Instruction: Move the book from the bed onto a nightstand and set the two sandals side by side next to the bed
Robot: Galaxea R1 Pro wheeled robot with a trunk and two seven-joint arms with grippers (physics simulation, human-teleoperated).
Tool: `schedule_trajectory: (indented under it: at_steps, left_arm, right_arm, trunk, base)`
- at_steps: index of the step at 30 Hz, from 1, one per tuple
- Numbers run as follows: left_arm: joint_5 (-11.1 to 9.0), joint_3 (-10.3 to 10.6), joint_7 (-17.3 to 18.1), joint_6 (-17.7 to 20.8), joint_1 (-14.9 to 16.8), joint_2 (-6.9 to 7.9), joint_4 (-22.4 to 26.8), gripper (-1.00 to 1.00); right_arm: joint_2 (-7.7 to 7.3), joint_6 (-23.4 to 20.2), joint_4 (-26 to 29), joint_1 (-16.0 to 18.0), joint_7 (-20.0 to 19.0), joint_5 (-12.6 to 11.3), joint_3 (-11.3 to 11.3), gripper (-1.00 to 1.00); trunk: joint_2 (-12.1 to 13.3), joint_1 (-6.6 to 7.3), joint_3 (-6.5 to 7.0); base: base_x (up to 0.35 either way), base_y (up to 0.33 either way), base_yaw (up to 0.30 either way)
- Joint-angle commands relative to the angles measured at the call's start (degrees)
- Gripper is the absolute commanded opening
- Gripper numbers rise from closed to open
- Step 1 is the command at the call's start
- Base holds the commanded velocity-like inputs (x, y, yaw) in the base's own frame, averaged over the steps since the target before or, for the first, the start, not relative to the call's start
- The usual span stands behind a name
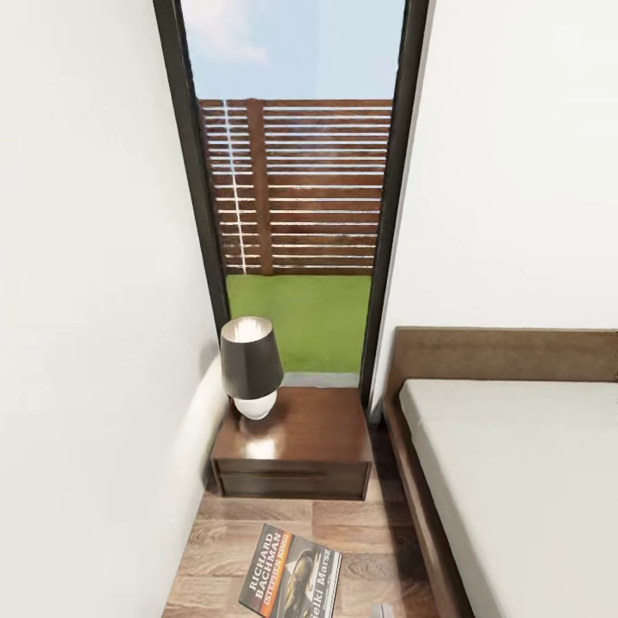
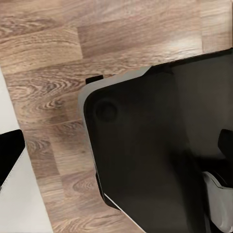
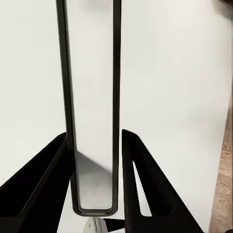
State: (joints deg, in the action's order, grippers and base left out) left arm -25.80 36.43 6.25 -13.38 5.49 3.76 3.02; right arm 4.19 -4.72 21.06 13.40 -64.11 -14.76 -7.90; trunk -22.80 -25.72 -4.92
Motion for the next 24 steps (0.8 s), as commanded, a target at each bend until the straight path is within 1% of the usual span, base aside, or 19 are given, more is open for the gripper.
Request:
schedule_trajectory:
  at_steps: [1,11,24]
  left_arm:
    - [-0.6,0.4,0.3,-0.2,0.0,0.02,0.0,1.0]
    - [-0.6,0.4,0.3,-0.2,0.0,0.02,0.0,1.0]
    - [-0.6,0.4,0.3,-0.2,0.0,0.02,0.0,1.0]
  right_arm:
    - [0.03,-0.5,0.0,0.1,-0.2,-0.3,-0.2,-1.0]
    - [0.1,-0.5,0.0,0.1,-0.2,-0.3,-0.2,-1.0]
    - [0.12,-0.5,0.0,0.1,-0.1,-0.3,-0.2,-1.0]
  trunk:
    - [-0.1,-0.06,-0.12]
    - [-0.1,-0.06,-0.12]
    - [-0.1,-0.06,-0.12]
  base:
    - [0.258,-0.099,-0.059]
    - [0.257,-0.087,-0.026]
    - [0.257,-0.016,-0.002]
